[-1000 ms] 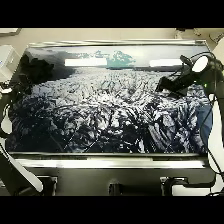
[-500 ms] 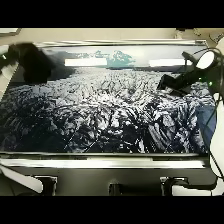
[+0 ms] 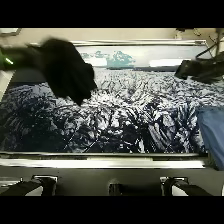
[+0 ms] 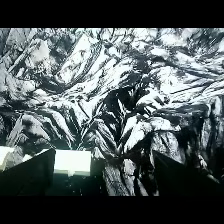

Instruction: Fold the clothes and pants, and hang the long-sleeved shirts on hangers.

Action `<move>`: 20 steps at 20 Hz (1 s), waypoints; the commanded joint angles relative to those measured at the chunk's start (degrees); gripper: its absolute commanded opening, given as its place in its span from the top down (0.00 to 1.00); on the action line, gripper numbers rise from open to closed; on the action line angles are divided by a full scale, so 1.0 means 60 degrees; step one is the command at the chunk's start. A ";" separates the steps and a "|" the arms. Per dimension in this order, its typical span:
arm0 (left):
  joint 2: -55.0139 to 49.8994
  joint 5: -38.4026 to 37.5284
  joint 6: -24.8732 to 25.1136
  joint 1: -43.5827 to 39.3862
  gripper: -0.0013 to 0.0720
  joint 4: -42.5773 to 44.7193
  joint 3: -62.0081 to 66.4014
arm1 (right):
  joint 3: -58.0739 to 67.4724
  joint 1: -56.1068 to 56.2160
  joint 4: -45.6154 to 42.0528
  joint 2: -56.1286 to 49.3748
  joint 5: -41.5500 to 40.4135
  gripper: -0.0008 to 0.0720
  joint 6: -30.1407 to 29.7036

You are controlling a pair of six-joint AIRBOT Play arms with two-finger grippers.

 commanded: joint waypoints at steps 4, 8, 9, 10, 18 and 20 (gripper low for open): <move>-0.0976 0.2907 -0.1996 -0.4994 0.95 0.0583 -0.3654 | 0.0044 0.0004 -0.0805 0.1344 -0.0069 0.07 -0.0390; -0.3366 0.3169 -0.3530 -0.5836 0.01 0.0284 -0.3304 | 0.0033 0.0004 -0.1577 0.1169 0.0426 0.07 -0.0386; -0.3588 0.2597 -0.3745 -0.5523 0.00 0.0295 -0.2954 | 0.0033 0.0004 -0.1596 0.1016 0.0747 0.07 -0.0382; -0.3639 0.1960 -0.3730 -0.4980 0.00 0.0310 -0.2594 | 0.0007 0.0004 -0.1530 0.0834 0.1158 0.07 -0.0317; -0.2958 -0.2328 -0.2940 0.0645 0.00 0.1297 -0.2867 | -0.5297 0.0004 0.1891 0.0302 0.0685 0.03 -0.0466; -0.2962 -0.1902 -0.2809 0.1042 0.00 0.0805 -0.3982 | -0.6706 0.0004 0.3122 0.0306 0.0535 0.03 -0.1013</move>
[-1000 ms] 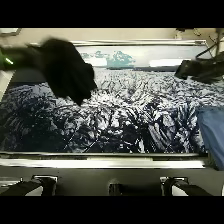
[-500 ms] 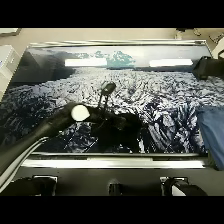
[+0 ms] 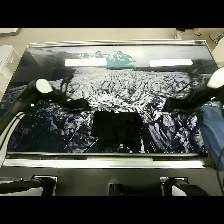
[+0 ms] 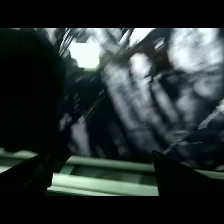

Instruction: Fold the clothes and pants, and hang the long-sleeved shirts on hangers.

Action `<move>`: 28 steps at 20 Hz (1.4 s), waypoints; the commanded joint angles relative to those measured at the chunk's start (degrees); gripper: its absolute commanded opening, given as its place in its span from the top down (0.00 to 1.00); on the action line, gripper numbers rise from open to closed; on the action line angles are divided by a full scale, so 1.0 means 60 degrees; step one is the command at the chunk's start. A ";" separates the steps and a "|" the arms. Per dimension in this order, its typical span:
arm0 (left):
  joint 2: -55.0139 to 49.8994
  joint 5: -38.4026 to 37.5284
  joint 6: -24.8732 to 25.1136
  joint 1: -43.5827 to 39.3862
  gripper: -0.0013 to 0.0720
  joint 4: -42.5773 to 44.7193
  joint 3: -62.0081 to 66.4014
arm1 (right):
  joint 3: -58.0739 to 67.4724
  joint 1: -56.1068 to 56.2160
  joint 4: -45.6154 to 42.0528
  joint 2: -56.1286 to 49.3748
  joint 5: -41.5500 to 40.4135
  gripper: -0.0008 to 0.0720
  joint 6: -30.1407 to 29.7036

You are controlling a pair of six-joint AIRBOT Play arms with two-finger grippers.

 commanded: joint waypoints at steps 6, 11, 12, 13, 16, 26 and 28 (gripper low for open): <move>-0.0233 0.2022 0.1596 0.0153 0.01 -0.2754 -0.3599 | -0.4422 0.0011 0.2586 -0.0036 -0.1300 0.03 -0.0925; -0.0696 0.2896 0.1588 -0.0616 0.18 -0.3155 -0.3646 | -0.4630 0.0011 0.2936 -0.0033 -0.0925 0.02 -0.1064; -0.0736 0.3067 0.1581 -0.0721 0.18 -0.3246 -0.3650 | -0.4630 0.0011 0.3056 -0.0033 -0.0776 0.01 -0.1071; -0.0769 0.3235 0.1545 -0.0823 0.18 -0.3271 -0.3650 | -0.4648 0.0051 0.3049 -0.0033 -0.0747 0.01 -0.1129; -0.0994 0.3479 0.1126 -0.1082 0.51 -0.3311 -0.3650 | -0.4991 0.0601 0.2790 -0.0036 -0.1523 0.01 -0.1195; -0.0871 0.2958 0.1413 -0.1228 0.95 -0.3300 -0.3646 | -0.5792 0.2386 0.3850 -0.0754 -0.4167 0.94 -0.1144; -0.0652 0.2994 0.1672 -0.1111 0.95 -0.3289 -0.3563 | -0.5490 0.2386 0.3359 -0.0539 -0.3887 0.94 -0.1042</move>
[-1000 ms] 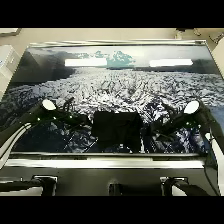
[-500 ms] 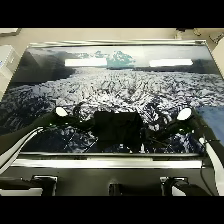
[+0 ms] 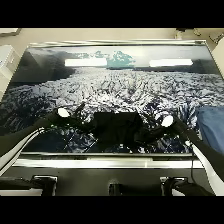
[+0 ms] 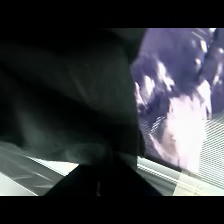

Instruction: Fold the clothes and pants, and hang the long-sleeved shirts on hangers.

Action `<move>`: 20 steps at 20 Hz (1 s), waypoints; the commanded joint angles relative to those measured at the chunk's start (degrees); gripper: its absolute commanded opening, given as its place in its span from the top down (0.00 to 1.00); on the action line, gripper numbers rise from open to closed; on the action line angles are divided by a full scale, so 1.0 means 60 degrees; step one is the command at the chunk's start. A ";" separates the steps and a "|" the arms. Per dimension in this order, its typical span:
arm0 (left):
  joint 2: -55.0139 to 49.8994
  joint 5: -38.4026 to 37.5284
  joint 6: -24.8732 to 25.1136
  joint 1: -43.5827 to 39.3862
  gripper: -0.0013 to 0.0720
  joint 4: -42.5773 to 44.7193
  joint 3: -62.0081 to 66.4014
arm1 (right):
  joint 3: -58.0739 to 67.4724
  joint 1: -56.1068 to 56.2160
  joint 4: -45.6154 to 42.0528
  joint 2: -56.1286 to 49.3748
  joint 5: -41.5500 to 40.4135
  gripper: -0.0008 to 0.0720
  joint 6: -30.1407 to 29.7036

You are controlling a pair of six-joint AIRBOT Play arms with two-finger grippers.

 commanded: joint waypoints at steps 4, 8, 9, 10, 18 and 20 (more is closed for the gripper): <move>0.1599 0.0426 0.0379 0.0678 0.95 0.0659 0.1268 | 0.2572 0.0120 -0.4510 0.1235 0.0699 0.94 0.1453; 0.3257 0.0423 0.0382 0.2437 0.95 0.0831 0.3938 | 0.6816 0.0120 -0.9723 0.2106 0.1377 0.94 0.2116; 0.3672 0.0463 0.0386 0.2776 0.95 0.0834 0.4634 | 0.7879 0.0120 -1.0214 0.2222 0.1388 0.94 0.2120; 0.4135 0.0608 0.0481 0.3049 0.95 0.0831 0.5322 | 0.8739 0.0120 -1.0418 0.2350 0.1341 0.94 0.2135; 0.7581 0.2809 -0.0499 0.3552 0.95 0.2841 0.6834 | 1.0612 0.0120 -1.1300 0.3748 0.1614 0.94 0.2612; 0.7919 0.2269 -0.1559 0.3705 0.95 0.4280 0.6830 | 1.0608 0.0124 -1.2123 0.3799 0.2353 0.94 0.2765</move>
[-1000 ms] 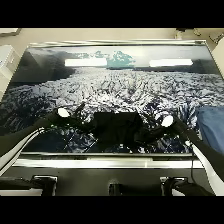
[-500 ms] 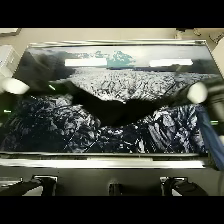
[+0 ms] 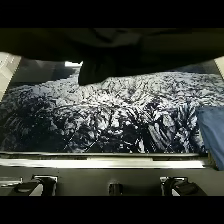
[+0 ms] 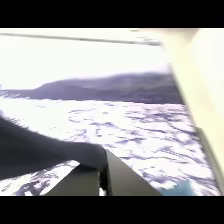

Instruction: Fold the clothes and pants, and hang the long-sleeved shirts on hangers.

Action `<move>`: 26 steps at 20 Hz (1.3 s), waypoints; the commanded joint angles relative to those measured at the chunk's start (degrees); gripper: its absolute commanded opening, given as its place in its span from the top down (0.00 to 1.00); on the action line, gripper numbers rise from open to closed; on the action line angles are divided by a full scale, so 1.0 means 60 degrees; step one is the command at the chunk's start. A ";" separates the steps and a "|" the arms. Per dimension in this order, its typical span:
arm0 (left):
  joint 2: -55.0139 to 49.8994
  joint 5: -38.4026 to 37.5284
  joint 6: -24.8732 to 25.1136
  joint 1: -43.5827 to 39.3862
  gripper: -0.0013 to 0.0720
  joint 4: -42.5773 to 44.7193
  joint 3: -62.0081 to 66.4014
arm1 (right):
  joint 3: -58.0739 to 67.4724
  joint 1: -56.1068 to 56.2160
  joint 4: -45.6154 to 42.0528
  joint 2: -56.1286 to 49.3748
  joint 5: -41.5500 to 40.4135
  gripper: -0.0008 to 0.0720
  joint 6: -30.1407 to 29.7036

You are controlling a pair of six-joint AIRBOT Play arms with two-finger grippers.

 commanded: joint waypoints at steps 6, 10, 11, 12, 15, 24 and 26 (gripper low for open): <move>0.1009 -0.2863 -0.2116 0.0361 0.95 0.5151 -0.0364 | 0.0087 0.0007 -0.1497 0.0259 0.2834 0.94 0.0095; 0.1690 -0.3034 -0.2127 0.0361 0.95 0.5992 -0.1406 | -0.0146 0.0007 -0.1337 0.0259 0.3271 0.94 0.0178; 0.1880 -0.3034 -0.2164 0.0361 0.95 0.5992 -0.1687 | -0.0248 0.0007 -0.1191 0.0259 0.3519 0.94 0.0219; 0.2102 -0.3034 -0.2288 0.0361 0.95 0.5992 -0.2036 | -0.0401 0.0007 -0.1005 0.0259 0.3810 0.94 0.0226; 0.2696 -0.3031 -0.2295 0.0361 0.95 0.5992 -0.3213 | -0.1188 0.0007 -0.0459 0.0379 0.4411 0.94 0.0219; 0.2251 -0.0452 -0.2295 0.0339 0.95 0.4834 -0.3712 | -0.4426 0.0007 0.0313 0.0273 0.2025 0.94 0.1158; 0.1526 -0.0419 -0.2295 0.0339 0.95 0.4266 -0.4073 | -0.5537 0.0007 0.1024 -0.0270 0.0911 0.94 0.1508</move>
